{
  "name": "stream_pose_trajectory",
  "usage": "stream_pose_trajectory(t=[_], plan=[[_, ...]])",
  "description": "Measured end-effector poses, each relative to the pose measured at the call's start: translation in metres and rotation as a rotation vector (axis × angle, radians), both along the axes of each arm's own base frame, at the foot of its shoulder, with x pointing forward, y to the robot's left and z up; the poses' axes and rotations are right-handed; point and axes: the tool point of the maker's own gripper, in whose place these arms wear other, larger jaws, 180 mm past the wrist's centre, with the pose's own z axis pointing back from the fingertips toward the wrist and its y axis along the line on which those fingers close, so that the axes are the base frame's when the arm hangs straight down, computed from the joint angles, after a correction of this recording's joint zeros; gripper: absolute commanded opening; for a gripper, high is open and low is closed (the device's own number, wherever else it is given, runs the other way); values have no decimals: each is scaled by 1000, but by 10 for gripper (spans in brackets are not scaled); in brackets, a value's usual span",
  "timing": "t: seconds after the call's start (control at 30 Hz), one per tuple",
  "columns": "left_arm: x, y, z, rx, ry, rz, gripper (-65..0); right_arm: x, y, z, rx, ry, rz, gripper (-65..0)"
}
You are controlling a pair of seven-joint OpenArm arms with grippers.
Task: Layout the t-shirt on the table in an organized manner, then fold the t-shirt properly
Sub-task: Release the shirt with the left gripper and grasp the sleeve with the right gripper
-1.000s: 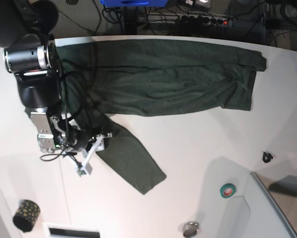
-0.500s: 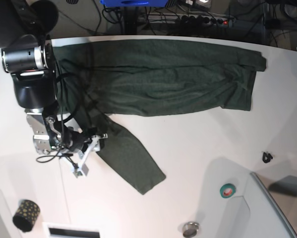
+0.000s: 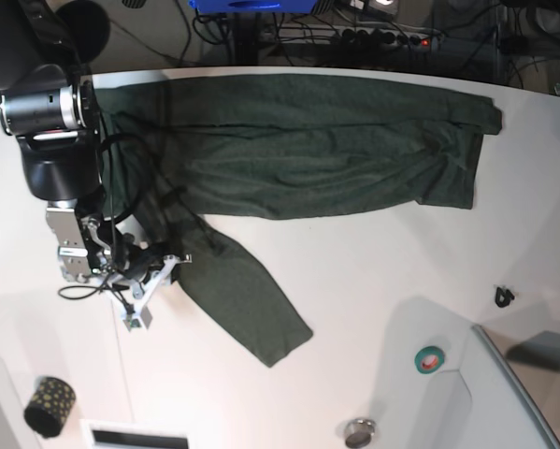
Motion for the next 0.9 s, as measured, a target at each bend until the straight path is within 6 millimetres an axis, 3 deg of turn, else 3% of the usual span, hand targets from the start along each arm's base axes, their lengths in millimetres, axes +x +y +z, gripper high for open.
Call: stream_pose_trajectory(t=[0.23, 0.4, 0.57, 0.7, 0.73, 0.8, 0.9], plan=[[-6, 1, -10, -28, 19, 18, -211, 1, 6, 16, -23, -13, 43, -233], [-4, 1, -9, -29, 10, 14, -211, 14, 10, 32, -15, -61, 44, -233], [-2, 1, -9, -28, 4, 13, -211, -4, 15, 9, 1, 3, 39, -233], [-2, 1, -9, -29, 5, 12, -211, 0, 13, 2, 29, -22, 10, -233], [-2, 1, -9, -29, 5, 12, -211, 1, 13, 1, 33, -19, 4, -242], [-2, 1, -9, -29, 4, 12, -211, 2, 13, 1, 33, -21, 1, -341], [-2, 1, -9, -29, 4, 12, -211, -1, 12, -1, 33, -15, -2, -621]])
